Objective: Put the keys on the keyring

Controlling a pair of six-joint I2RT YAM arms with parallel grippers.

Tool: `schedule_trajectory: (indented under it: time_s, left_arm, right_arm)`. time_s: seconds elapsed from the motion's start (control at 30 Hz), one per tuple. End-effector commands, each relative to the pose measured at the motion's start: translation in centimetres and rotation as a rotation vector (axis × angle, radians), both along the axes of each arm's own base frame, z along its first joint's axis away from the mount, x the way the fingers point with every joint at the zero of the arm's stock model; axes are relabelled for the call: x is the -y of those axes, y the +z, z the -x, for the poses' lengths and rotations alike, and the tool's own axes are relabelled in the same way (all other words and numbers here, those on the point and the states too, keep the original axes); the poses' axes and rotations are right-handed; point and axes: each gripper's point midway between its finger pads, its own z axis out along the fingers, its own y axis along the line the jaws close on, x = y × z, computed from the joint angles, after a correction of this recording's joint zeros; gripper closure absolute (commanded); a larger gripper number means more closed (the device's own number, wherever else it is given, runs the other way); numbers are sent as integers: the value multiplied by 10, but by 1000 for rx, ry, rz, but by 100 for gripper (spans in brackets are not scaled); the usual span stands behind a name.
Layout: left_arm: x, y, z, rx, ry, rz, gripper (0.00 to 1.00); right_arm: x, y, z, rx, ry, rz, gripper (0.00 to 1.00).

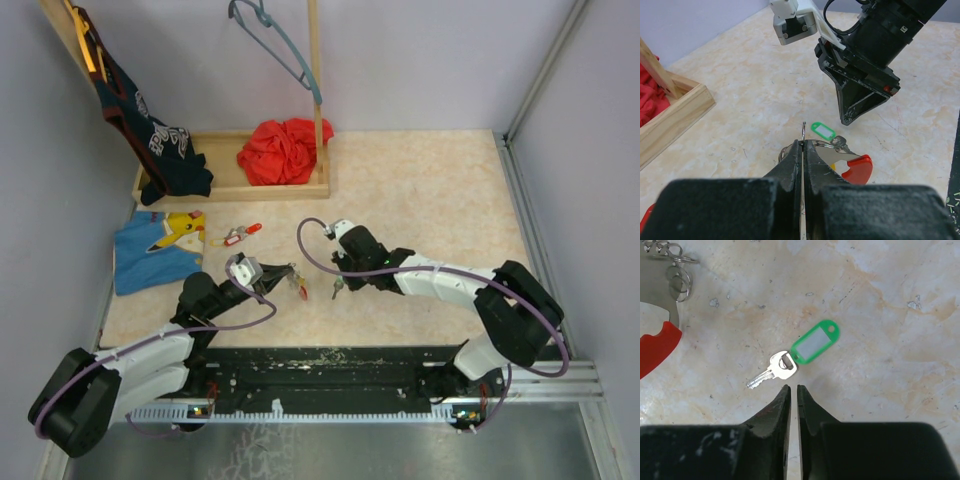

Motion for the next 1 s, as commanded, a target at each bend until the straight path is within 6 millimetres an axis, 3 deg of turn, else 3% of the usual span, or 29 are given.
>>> schedule_trajectory:
  time_s: [0.0,0.2,0.97]
  left_arm:
    - [1,14,-3,29,0,23,100]
    - [0,14,-4,25,12,24,100]
    - [0,15,-3,22,5,29,100]
  right_arm:
    - [-14,22,-13,67,-54,-57,85]
    - [-28,15,-18,108,-123,-3,75]
    - [-46,2,-20,139,-152,9,76]
